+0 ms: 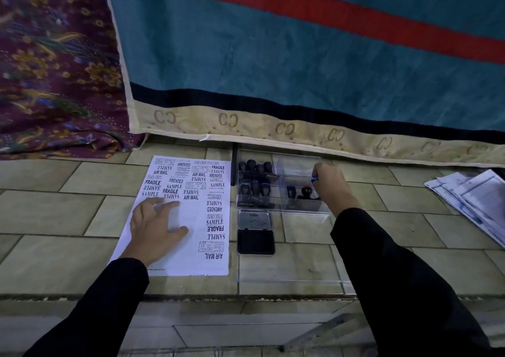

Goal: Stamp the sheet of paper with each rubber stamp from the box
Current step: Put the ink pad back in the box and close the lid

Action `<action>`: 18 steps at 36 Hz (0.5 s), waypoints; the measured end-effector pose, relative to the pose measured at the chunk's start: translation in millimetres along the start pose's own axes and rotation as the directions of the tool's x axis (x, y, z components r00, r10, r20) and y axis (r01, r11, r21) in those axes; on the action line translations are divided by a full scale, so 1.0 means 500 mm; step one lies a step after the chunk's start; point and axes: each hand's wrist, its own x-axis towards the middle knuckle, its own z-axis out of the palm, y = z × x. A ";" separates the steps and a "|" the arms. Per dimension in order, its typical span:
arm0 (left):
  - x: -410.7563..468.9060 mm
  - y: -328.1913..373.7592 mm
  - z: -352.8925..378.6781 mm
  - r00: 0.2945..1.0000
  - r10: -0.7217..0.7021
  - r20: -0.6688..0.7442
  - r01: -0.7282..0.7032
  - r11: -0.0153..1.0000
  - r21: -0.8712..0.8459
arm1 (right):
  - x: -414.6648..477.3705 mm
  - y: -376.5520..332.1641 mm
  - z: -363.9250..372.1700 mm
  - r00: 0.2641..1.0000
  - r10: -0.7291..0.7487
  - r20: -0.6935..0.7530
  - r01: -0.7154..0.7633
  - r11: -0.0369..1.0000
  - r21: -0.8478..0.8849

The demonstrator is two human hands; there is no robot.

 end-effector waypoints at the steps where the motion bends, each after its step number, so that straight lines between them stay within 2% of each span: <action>1: 0.001 0.001 -0.002 1.000 -0.002 0.009 0.001 1.000 0.018 | 0.000 0.000 0.002 1.000 0.010 0.015 -0.010 1.000 -0.009; 9: 0.001 -0.002 -0.016 0.998 0.003 0.069 -0.010 0.995 0.095 | 0.004 -0.002 0.006 0.994 0.062 0.088 -0.058 0.997 -0.051; 14: 0.010 0.009 -0.034 0.994 -0.020 0.105 0.006 0.992 0.126 | 0.000 0.006 0.011 0.992 0.089 0.088 -0.090 0.996 0.003; 18: 0.011 0.019 -0.039 1.000 0.015 0.004 -0.016 0.994 0.112 | -0.013 0.008 0.005 0.997 0.068 0.046 -0.069 0.997 0.027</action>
